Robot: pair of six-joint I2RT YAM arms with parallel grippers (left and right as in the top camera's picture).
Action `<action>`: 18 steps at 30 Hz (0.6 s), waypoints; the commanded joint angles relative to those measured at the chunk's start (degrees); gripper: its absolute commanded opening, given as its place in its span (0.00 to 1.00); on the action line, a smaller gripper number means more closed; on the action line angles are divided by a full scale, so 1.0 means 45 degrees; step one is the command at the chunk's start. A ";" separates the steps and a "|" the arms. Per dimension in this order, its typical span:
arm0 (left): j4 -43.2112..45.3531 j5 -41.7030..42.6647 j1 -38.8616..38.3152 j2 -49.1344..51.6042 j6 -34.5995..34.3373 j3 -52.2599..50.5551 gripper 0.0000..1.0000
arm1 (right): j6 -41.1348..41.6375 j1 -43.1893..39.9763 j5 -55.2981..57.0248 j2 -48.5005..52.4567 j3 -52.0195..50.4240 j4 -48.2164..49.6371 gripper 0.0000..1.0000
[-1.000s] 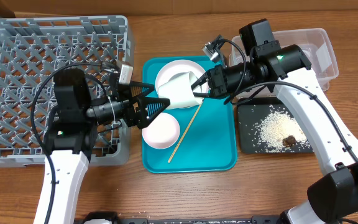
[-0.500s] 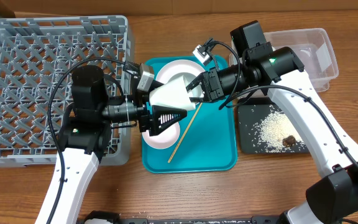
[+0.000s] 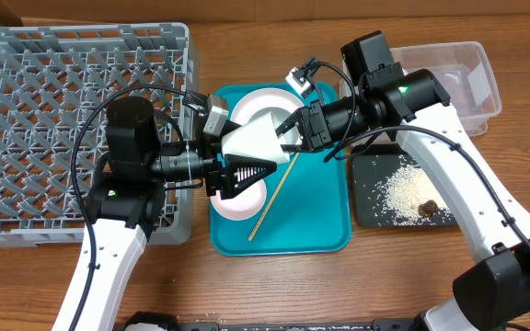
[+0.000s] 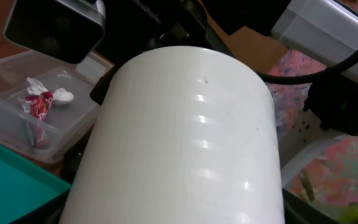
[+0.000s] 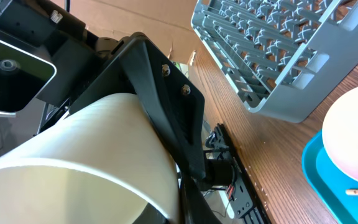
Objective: Sort waste into correct bins and load items into the dishwasher
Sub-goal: 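Hand the white cup from the right gripper to the left gripper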
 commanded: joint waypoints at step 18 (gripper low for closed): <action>-0.0243 -0.0491 -0.0015 0.0073 0.0005 0.0204 0.75 | -0.0097 -0.0408 0.0214 0.0005 0.0005 -0.0262 0.04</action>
